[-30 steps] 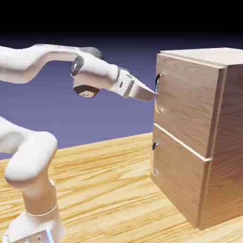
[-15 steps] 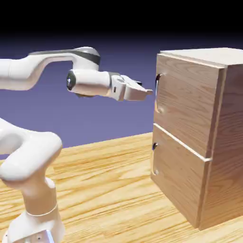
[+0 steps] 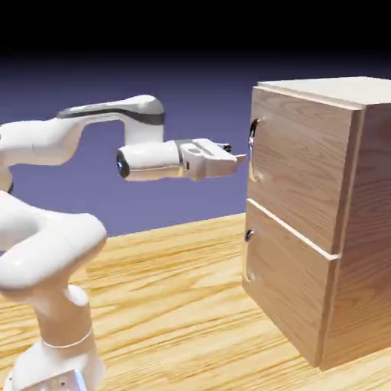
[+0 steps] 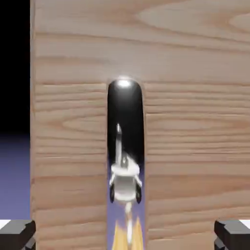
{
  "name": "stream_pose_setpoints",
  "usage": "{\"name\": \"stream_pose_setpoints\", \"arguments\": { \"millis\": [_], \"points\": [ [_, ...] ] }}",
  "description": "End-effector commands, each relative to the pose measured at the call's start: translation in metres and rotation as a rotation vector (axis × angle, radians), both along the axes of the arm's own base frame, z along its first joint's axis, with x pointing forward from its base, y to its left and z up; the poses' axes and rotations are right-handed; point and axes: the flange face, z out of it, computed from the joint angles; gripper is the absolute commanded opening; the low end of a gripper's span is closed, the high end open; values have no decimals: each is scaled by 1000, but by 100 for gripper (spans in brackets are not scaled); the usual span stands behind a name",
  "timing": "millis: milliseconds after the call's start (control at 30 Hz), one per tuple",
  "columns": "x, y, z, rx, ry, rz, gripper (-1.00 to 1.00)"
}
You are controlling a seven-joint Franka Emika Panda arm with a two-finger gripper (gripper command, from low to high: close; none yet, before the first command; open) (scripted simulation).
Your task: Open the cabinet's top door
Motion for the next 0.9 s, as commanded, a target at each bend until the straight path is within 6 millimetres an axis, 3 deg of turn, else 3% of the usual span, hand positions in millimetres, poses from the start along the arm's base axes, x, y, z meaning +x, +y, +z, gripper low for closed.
{"name": "stream_pose_setpoints", "arguments": {
  "millis": [0,100,133,267,533,867],
  "points": [
    [9,0,0,0,0,0,0],
    [40,-3,0,1,0,0,0],
    [40,-3,0,1,0,0,-100],
    [18,-13,-2,3,-2,78,-100],
    [22,-11,-1,1,-1,62,-100],
    [-15,-32,0,4,-3,193,-100]
  ]
}}
